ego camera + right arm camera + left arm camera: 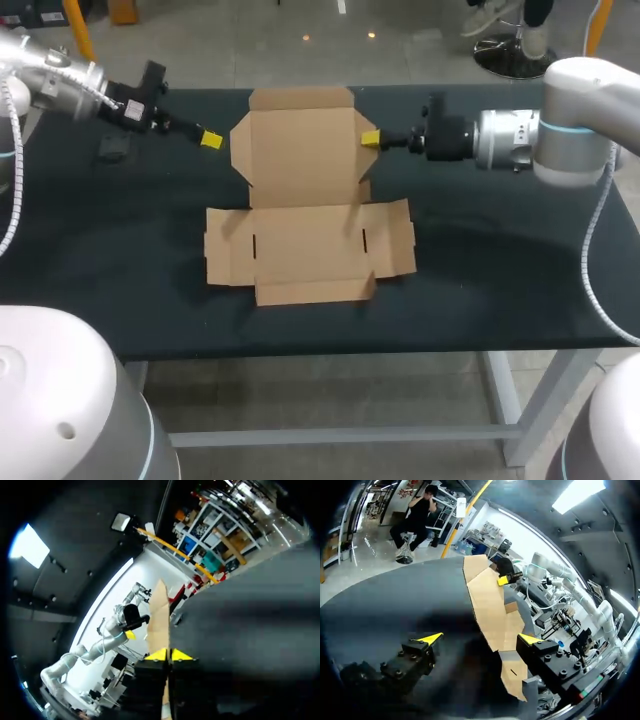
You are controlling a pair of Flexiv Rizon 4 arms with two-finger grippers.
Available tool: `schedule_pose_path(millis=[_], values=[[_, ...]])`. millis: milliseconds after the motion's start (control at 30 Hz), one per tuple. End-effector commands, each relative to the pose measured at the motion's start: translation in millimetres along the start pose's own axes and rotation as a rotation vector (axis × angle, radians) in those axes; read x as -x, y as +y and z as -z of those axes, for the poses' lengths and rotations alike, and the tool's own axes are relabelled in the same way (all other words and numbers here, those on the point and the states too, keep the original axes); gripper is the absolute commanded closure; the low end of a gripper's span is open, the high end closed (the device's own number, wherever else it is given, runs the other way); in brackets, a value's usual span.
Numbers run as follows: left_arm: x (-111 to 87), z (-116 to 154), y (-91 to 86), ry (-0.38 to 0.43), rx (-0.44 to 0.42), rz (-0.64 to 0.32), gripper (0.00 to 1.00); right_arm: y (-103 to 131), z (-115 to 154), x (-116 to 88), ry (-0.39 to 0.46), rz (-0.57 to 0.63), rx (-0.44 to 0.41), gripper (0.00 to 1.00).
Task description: Assemble the packaging by folding the flat box into shape, placing the metal phone stand inside, and closing the box properly
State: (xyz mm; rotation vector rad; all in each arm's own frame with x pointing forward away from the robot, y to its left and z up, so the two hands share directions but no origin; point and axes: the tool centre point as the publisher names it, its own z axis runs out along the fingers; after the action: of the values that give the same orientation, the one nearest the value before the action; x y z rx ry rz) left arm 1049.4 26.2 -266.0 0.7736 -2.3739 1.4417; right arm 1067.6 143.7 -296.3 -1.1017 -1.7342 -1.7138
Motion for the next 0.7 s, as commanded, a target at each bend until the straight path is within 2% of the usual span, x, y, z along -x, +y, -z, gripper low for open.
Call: schedule_pose_path(millis=[33, 233, 500, 700], values=[[9.6, -12, -2.4, 0.015, -0.021, -0.017, 0.0, -1, 2, -3, 0.008, 0.02, 0.032, 1.0], [14.6, -23, -10.8, 0.044, -0.058, -0.062, 0.0, 5, -2, -8, 0.023, 0.046, 0.046, 1.0], [12.5, -38, -19.7, 0.131, -0.117, -0.117, 0.0, 11, -11, -10, 0.03, 0.072, 0.068, 1.0], [11.3, -49, -24.1, 0.157, -0.146, -0.145, 0.0, 16, -15, -11, 0.035, 0.092, 0.087, 1.0]])
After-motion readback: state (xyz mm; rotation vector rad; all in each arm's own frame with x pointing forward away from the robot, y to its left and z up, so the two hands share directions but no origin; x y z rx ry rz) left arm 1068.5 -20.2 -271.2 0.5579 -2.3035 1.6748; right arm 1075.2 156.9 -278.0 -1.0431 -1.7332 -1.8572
